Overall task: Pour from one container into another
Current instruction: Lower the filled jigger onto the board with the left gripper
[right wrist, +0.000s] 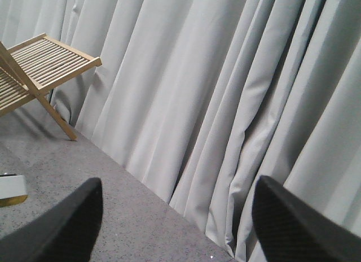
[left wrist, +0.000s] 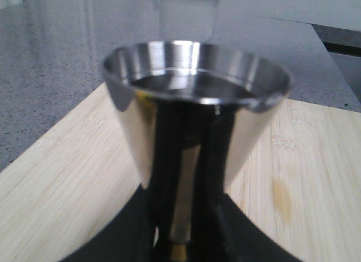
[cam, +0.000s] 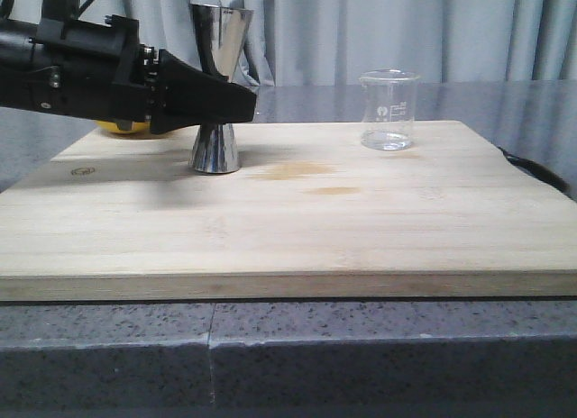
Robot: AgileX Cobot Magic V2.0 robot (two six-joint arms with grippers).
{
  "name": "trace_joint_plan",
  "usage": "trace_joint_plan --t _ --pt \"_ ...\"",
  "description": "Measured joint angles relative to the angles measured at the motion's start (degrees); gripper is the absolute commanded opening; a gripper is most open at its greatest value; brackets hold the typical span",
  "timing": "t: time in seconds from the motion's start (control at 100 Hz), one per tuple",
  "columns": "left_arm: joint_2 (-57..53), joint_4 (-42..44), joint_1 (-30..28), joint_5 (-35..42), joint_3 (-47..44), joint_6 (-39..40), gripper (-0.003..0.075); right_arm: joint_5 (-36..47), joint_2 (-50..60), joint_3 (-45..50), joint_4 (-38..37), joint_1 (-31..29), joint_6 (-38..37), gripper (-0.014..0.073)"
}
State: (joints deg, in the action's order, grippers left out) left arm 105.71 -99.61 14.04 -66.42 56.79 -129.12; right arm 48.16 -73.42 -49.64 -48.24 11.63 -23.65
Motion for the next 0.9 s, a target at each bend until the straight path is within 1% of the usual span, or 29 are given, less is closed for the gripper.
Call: trace_joint_plan --t 0.14,0.21,0.26,0.46,0.53,0.72,0.79,0.9 --pt "0.0 0.1 0.0 0.0 0.0 0.1 0.0169 0.0 0.0 0.0 0.0 0.0 0.0 0.0501" --pt "0.0 0.5 0.0 0.0 0.0 0.1 0.0209 0.0 0.0 0.0 0.0 0.0 0.0 0.0502" --pt "0.0 0.9 0.0 0.0 0.0 0.4 0.0223 0.0 0.0 0.0 0.0 0.0 0.0 0.0501" --pt "0.0 1.1 0.0 0.0 0.0 1.4 0.0239 0.0 0.0 0.0 0.0 0.0 0.0 0.0502" --pt "0.0 1.1 0.0 0.0 0.0 1.5 0.0272 0.0 0.0 0.0 0.0 0.0 0.0 0.0501" --pt "0.0 1.2 0.0 0.0 0.0 3.0 0.0442 0.0 0.0 0.0 0.0 0.0 0.0 0.0501" --pt "0.0 1.2 0.0 0.0 0.0 4.0 0.0487 0.0 0.0 0.0 0.0 0.0 0.0 0.0501" --pt "0.0 1.2 0.0 0.0 0.0 5.5 0.0526 0.0 0.0 0.0 0.0 0.0 0.0 0.0502"
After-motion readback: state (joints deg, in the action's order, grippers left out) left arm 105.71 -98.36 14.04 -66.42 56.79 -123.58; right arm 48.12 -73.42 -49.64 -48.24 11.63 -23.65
